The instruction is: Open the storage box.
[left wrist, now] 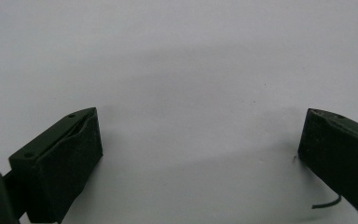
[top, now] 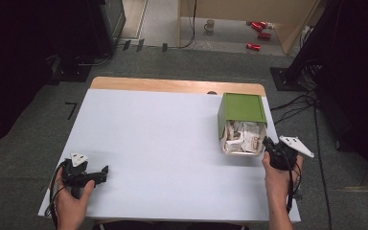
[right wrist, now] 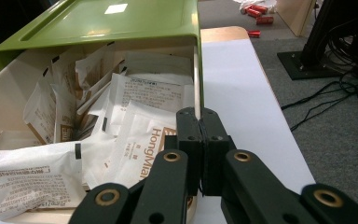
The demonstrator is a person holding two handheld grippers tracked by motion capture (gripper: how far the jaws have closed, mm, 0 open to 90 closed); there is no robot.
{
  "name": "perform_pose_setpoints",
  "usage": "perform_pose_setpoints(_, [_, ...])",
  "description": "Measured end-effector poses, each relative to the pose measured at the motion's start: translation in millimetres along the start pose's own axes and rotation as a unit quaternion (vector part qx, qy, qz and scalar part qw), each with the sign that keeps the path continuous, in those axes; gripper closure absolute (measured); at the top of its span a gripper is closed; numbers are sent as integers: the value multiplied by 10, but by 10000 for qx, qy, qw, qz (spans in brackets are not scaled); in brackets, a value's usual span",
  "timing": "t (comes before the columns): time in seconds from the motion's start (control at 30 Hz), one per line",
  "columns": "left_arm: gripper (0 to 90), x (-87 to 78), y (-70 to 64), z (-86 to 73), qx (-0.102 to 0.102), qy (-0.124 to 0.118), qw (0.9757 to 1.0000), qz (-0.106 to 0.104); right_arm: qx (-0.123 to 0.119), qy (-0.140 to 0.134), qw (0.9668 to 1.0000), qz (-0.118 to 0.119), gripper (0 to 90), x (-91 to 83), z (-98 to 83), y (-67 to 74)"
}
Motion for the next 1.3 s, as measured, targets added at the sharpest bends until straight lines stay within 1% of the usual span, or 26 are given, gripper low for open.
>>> perform_pose_setpoints(0.53, [0,0,0,0,-2,-1,10000,-1,8,19,10000,63,900,-161,-54,-15])
perform_pose_setpoints(1.3, [0,0,0,0,-3,-1,10000,-1,52,-12,9999,102,900,-332,-143,-35])
Point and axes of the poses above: each handheld gripper's, and its own axes: x roughly forward along the jaws, z roughly out of its top, y roughly to its left, the point moved 5 cm from there along x, roughly forward along the jaws, and after that the axes turned 10 degrees about -y, right-handed, at the moved point
